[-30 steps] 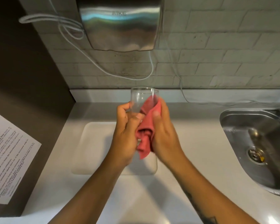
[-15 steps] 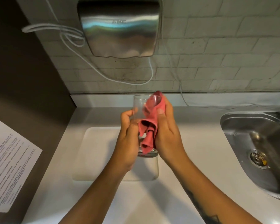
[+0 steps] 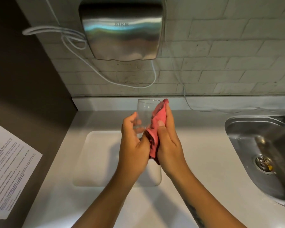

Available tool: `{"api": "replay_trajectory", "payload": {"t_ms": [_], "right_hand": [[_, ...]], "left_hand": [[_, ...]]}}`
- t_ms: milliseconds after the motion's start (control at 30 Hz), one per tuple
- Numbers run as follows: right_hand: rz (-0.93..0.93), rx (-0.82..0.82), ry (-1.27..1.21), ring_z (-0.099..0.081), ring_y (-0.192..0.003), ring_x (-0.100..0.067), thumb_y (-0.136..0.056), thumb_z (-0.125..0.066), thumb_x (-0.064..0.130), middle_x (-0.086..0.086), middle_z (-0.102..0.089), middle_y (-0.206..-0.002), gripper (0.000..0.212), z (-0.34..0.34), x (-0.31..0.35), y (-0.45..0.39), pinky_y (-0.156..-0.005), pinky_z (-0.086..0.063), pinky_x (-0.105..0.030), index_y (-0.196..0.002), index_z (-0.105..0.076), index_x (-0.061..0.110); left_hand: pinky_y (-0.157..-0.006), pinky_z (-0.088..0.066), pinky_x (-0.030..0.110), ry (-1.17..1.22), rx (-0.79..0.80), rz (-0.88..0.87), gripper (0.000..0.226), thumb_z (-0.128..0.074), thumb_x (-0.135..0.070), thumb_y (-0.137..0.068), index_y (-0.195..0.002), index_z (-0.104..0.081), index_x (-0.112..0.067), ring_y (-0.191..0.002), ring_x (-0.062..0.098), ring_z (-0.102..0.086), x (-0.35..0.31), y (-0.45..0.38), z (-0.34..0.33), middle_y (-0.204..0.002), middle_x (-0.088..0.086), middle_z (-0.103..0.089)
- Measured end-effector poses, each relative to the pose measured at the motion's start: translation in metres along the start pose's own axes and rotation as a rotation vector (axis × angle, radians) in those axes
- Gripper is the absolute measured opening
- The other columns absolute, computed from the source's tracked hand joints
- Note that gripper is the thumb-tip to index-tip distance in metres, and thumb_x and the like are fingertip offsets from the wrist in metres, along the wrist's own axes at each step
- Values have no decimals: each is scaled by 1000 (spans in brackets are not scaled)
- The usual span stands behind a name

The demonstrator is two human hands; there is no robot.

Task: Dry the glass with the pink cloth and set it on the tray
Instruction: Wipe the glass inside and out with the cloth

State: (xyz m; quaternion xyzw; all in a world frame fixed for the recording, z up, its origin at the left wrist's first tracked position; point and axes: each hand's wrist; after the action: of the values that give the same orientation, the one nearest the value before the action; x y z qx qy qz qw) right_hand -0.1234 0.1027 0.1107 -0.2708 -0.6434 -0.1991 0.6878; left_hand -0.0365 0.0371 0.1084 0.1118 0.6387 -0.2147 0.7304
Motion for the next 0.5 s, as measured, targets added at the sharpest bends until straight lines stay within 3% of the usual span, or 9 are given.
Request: {"api": "replay_trajectory", "payload": {"t_ms": [100,200,233,300,333,367,400,433,500], "right_hand": [[40,90,3,-27,-168,-7,-111,-36,42,19,-19,-182,70,-2,-11,20,-138,-27,-49,-173,-3,43],[54,72,34,-34,-165,-7,-112,-36,43,15,-27,-180,69,-3,-14,24,-135,-33,-46,-174,-6,39],[38,50,36,-46,-158,-5,-112,-36,46,17,-42,-173,66,-1,-11,18,-130,-43,-40,-173,-14,38],[12,-15,37,-71,-123,9,-116,-35,45,32,-71,-136,49,6,-1,-1,-99,-60,-16,-164,-37,38],[10,-43,48,-75,-107,13,-119,-34,40,38,-76,-118,39,10,4,-10,-85,-59,-8,-157,-44,40],[20,-55,54,-76,-100,12,-120,-34,36,38,-77,-109,35,12,9,-15,-80,-59,-8,-153,-47,42],[31,-59,45,-77,-106,8,-121,-34,35,33,-78,-116,36,13,11,-16,-86,-60,-12,-154,-46,42],[41,-53,44,-74,-122,1,-120,-34,38,24,-74,-135,42,12,12,-13,-101,-61,-24,-162,-39,40],[43,15,45,-50,-157,-13,-116,-33,42,8,-45,-173,60,7,10,6,-129,-44,-45,-173,-17,37]], "left_hand": [[-94,-58,32,135,-20,24,41,-63,-37,-105,-141,-51,-25,-116,13,-72,0,-5,1,-132,2,-69],[-95,-60,38,190,12,25,47,-59,-45,-96,-139,-53,-26,-112,16,-74,3,-4,3,-125,-1,-71],[-93,-61,38,212,29,27,45,-60,-47,-95,-136,-54,-29,-109,16,-75,5,-3,2,-121,-3,-73],[-88,-65,39,267,71,45,43,-63,-54,-90,-128,-55,-35,-105,17,-78,6,0,-1,-114,-5,-75],[-87,-66,40,303,89,65,39,-63,-55,-89,-124,-56,-38,-104,19,-78,6,1,-3,-113,-5,-76],[-85,-66,40,333,99,81,32,-63,-53,-91,-119,-58,-40,-103,20,-79,7,2,-6,-112,-4,-77],[-83,-66,38,354,91,97,22,-62,-48,-94,-115,-61,-43,-101,19,-79,7,1,-7,-110,-5,-78],[-81,-64,34,374,79,115,16,-60,-44,-96,-112,-63,-44,-100,17,-79,5,0,-7,-107,-7,-79],[-76,-63,28,460,82,150,18,-58,-36,-99,-117,-63,-36,-99,17,-80,4,-6,-3,-104,-5,-81]]}}
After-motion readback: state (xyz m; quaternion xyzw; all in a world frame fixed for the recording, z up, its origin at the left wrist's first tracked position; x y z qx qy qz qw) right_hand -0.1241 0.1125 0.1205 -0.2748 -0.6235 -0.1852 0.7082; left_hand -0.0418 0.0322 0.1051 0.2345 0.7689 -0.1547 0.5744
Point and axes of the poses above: each hand's wrist, its own y-axis away from the middle knuckle, its own z-axis out of the back of the hand, x = y × z
